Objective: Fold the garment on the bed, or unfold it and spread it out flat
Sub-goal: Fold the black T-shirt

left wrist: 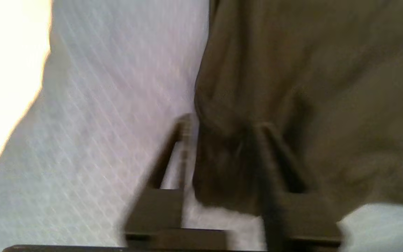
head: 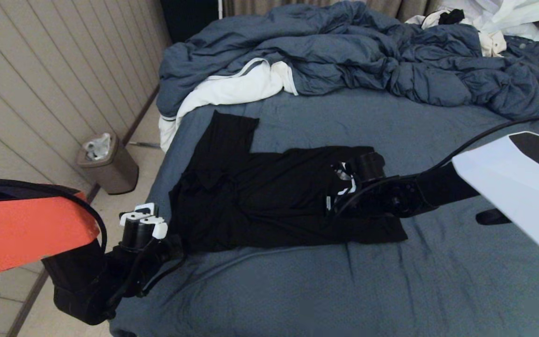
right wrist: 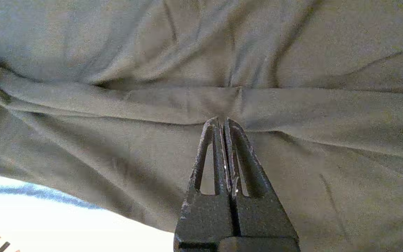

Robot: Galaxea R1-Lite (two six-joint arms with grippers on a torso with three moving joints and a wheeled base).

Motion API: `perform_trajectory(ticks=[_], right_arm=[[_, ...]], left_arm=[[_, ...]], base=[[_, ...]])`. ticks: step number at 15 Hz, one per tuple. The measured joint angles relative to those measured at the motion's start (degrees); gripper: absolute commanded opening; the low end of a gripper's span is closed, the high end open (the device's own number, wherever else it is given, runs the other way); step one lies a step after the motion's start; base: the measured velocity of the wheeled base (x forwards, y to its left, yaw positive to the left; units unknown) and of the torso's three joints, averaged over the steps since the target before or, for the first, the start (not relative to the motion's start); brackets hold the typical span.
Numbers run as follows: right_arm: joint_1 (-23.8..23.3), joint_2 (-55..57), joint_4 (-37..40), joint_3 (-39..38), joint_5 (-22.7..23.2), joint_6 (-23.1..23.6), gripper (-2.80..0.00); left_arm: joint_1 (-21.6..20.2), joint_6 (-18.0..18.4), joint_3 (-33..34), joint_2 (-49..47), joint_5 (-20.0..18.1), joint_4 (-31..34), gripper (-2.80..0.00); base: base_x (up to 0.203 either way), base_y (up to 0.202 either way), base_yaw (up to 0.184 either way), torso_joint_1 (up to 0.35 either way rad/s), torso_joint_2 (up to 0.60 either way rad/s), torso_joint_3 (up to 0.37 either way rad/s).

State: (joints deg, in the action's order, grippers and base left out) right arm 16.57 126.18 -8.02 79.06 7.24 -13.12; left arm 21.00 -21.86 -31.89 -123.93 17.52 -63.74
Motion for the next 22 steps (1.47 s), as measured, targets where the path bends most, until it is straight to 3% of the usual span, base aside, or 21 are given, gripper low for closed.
perform_trajectory(ticks=[7,18,22], right_arm=[[0.02,-1.26,-0.02,-0.3,0.0,0.01,-2.8],[0.0,-1.73,-0.07,-0.32,-0.02,0.02,-2.8],[0.02,-1.88,-0.07,-0.43,0.02,0.0,-2.8]], left_arm=[[-5.17,0.04,1.82,10.52,-3.13,2.76,0.0],[-5.96,0.15,1.18,14.25,-4.29,3.79,0.0],[-6.27,0.15,-5.61,19.38,-4.84,12.91,0.0]], base=[[0.0,0.0,0.0,0.0,0.0,0.0],[0.0,0.0,0.0,0.0,0.0,0.0],[0.0,0.0,0.0,0.0,0.0,0.0]])
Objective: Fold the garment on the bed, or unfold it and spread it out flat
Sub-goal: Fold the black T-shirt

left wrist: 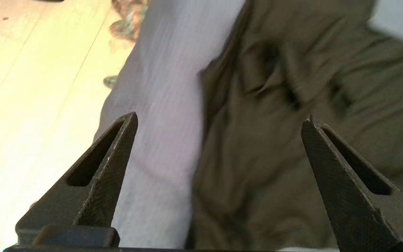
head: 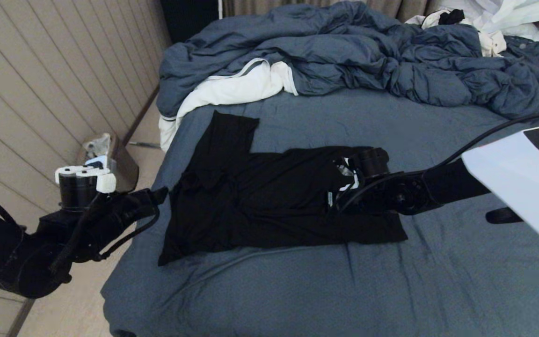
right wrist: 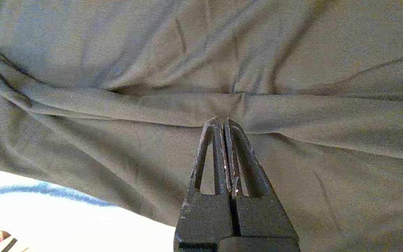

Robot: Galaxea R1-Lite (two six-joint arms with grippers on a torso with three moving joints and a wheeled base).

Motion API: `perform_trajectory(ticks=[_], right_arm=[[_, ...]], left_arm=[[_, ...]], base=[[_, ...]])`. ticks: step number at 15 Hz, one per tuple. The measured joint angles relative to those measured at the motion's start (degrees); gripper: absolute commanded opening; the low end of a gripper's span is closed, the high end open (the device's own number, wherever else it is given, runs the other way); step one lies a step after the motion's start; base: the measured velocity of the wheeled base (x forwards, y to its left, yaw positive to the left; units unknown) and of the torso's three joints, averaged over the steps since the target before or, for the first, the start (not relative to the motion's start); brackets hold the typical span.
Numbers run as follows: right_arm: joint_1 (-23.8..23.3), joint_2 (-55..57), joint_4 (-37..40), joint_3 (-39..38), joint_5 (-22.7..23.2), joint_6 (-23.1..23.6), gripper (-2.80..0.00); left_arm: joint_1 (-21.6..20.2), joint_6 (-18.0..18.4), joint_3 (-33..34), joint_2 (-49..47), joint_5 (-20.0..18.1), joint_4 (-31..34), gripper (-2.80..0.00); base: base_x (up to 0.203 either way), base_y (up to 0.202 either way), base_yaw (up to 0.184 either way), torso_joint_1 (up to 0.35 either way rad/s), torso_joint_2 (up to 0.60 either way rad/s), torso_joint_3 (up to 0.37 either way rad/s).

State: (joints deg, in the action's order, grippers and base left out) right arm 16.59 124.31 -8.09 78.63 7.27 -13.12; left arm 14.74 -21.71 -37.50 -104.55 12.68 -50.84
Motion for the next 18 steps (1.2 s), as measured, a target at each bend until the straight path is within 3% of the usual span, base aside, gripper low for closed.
perform_trajectory(ticks=[3,4,9,13,18], right_arm=[[0.09,-0.22,-0.02,-0.12,0.04,0.01,-2.8],[0.09,-0.27,-0.02,-0.13,0.04,0.0,-2.8],[0.09,-0.72,0.0,-0.21,0.06,0.0,-2.8],[0.2,-0.79,-0.02,-0.46,0.12,0.02,-2.8],[0.09,-0.4,-0.02,-0.41,0.09,0.02,-2.8]], left_arm=[[0.27,-0.01,-9.2,3.64,-2.4,12.58,0.0],[0.73,0.0,-12.29,4.2,-2.93,17.07,-2.8],[6.31,0.07,-27.11,-0.98,-3.56,30.22,-2.8],[9.97,1.48,-32.54,-8.94,-3.54,30.94,-2.8],[13.83,3.74,-33.36,-18.51,-3.58,30.73,-2.8]], base=[[0.0,0.0,0.0,0.0,0.0,0.0],[0.0,0.0,0.0,0.0,0.0,0.0],[0.0,0.0,0.0,0.0,0.0,0.0],[0.0,0.0,0.0,0.0,0.0,0.0],[0.0,0.0,0.0,0.0,0.0,0.0]])
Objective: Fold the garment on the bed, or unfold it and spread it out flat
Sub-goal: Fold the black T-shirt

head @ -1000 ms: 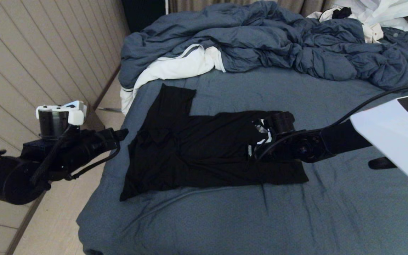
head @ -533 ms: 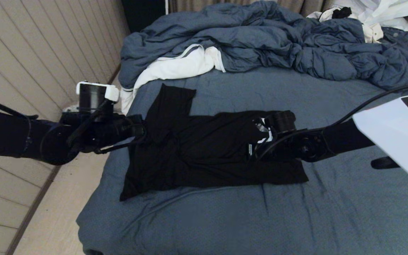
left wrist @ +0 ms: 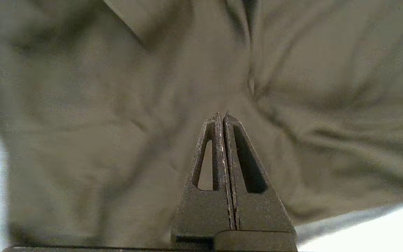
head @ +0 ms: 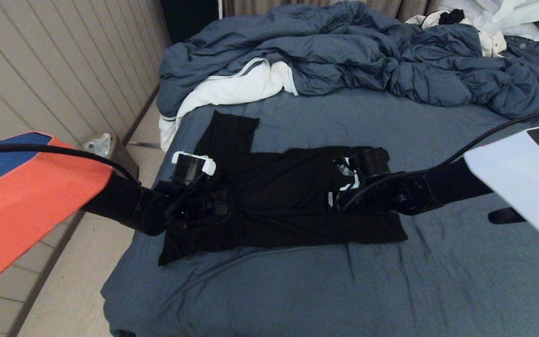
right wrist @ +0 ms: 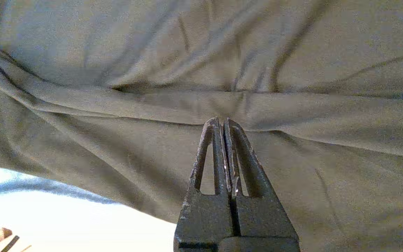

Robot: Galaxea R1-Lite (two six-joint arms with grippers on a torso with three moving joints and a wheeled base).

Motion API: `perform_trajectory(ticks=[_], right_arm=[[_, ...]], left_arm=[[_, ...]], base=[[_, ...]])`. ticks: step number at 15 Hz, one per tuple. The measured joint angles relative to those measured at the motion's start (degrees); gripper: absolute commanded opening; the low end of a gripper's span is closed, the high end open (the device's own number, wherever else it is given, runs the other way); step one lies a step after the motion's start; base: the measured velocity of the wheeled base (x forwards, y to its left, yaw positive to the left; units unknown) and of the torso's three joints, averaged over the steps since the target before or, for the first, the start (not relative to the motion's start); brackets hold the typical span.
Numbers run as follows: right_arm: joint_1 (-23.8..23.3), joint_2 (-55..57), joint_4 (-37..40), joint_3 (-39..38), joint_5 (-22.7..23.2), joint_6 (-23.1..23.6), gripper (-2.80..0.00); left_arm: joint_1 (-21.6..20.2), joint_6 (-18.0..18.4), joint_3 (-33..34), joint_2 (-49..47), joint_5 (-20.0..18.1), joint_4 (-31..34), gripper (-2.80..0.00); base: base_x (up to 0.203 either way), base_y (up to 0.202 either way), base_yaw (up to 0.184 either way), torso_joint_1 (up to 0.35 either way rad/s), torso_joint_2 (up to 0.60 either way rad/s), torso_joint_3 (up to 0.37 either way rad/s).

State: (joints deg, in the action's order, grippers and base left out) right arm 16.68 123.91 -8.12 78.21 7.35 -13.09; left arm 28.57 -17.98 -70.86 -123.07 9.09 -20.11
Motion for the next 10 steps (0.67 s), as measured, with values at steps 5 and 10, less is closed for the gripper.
perform_trajectory(ticks=[5,10], right_arm=[[0.0,0.29,0.0,0.0,-0.02,-0.02,-2.8],[0.02,0.52,0.0,-0.1,-0.03,-0.02,-2.8]], left_arm=[[-0.84,1.2,-3.98,-7.4,0.09,-4.17,-2.8],[-4.89,2.6,-9.98,-10.69,0.52,-4.37,-2.8]], base=[[0.0,0.0,0.0,0.0,0.0,0.0],[0.0,0.0,0.0,0.0,0.0,0.0]])
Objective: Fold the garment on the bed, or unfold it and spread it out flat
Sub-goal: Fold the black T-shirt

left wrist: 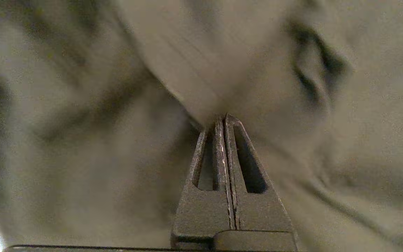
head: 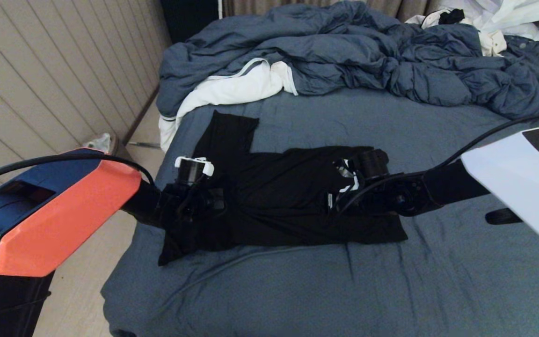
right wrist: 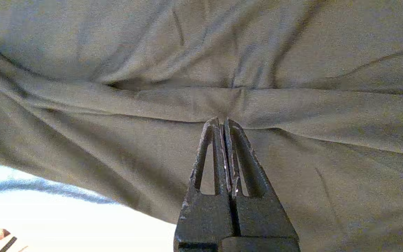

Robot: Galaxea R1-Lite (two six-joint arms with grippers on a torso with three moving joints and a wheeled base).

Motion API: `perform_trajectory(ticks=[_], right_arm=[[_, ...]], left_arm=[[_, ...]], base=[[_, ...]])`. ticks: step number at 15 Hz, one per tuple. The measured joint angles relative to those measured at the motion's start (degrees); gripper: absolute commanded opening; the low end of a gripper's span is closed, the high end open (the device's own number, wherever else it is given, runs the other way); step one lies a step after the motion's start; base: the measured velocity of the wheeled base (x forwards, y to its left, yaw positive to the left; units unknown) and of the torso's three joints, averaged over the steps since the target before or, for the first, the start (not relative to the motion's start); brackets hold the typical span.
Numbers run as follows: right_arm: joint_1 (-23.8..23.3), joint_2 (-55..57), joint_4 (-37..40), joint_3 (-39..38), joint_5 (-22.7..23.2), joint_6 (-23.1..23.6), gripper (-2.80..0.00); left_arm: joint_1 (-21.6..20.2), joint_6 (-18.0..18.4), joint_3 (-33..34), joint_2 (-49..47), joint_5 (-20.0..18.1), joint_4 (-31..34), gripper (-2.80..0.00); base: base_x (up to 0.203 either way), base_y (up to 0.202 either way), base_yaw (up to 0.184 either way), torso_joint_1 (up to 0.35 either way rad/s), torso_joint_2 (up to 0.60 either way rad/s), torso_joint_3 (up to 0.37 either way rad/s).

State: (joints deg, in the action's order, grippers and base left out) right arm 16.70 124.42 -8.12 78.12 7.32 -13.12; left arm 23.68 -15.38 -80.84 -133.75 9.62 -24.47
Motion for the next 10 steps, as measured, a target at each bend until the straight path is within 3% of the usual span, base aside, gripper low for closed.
perform_trajectory(ticks=[7,10], right_arm=[[0.07,0.39,0.0,0.02,0.0,0.0,-2.8],[0.02,0.39,0.0,0.02,0.0,0.0,-2.8]], left_arm=[[-0.11,0.56,0.97,2.5,0.03,-0.38,-2.8],[-0.48,0.51,-3.23,0.69,0.35,-0.43,-2.8]], base=[[0.0,0.0,0.0,0.0,0.0,0.0],[0.0,0.0,0.0,0.0,0.0,0.0]])
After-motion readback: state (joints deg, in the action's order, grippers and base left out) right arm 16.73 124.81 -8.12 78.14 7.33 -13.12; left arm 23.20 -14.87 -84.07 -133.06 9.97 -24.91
